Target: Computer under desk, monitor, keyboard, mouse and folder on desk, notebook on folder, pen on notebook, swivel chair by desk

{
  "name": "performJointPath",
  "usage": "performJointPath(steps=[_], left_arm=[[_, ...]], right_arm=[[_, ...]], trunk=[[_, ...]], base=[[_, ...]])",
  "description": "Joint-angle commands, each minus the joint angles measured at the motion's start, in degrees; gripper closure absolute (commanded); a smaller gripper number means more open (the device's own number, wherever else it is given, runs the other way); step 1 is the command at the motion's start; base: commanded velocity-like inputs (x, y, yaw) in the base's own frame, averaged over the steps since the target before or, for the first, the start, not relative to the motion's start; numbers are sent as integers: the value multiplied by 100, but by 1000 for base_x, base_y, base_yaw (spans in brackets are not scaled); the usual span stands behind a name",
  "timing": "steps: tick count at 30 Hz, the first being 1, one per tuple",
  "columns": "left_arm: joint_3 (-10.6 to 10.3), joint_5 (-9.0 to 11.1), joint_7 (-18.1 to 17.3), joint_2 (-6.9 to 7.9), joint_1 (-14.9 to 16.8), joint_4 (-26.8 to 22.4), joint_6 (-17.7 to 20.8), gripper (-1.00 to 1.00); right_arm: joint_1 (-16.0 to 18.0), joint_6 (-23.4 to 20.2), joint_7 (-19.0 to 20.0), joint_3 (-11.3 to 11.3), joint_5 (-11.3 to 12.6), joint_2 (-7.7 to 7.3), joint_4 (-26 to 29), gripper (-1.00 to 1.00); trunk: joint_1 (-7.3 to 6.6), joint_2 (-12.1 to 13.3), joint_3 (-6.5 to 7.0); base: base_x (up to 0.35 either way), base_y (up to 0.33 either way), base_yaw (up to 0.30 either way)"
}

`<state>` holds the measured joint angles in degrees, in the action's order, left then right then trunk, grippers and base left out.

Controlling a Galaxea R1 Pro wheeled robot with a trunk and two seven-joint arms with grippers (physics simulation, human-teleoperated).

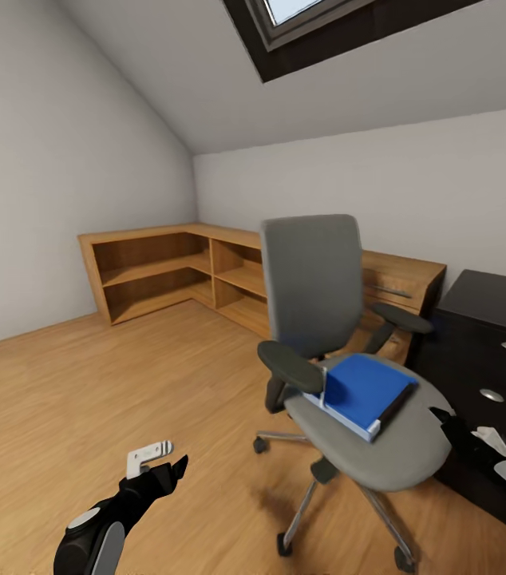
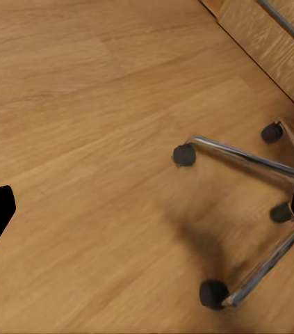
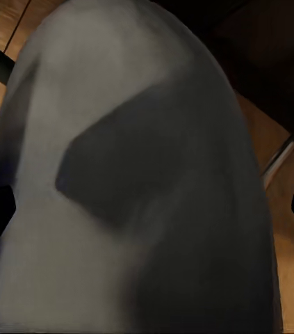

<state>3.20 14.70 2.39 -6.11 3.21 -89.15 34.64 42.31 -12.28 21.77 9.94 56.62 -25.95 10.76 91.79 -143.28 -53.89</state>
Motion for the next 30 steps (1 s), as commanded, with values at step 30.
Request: performJointPath(steps=[30], left_arm=[[5,61,28,-9,4,-6,32,-100]], right_arm=[[-3,11,91,-80,-52,648,-51,-100]], trunk=[[-1,-2,-8]], base=[[-140,0,37]])
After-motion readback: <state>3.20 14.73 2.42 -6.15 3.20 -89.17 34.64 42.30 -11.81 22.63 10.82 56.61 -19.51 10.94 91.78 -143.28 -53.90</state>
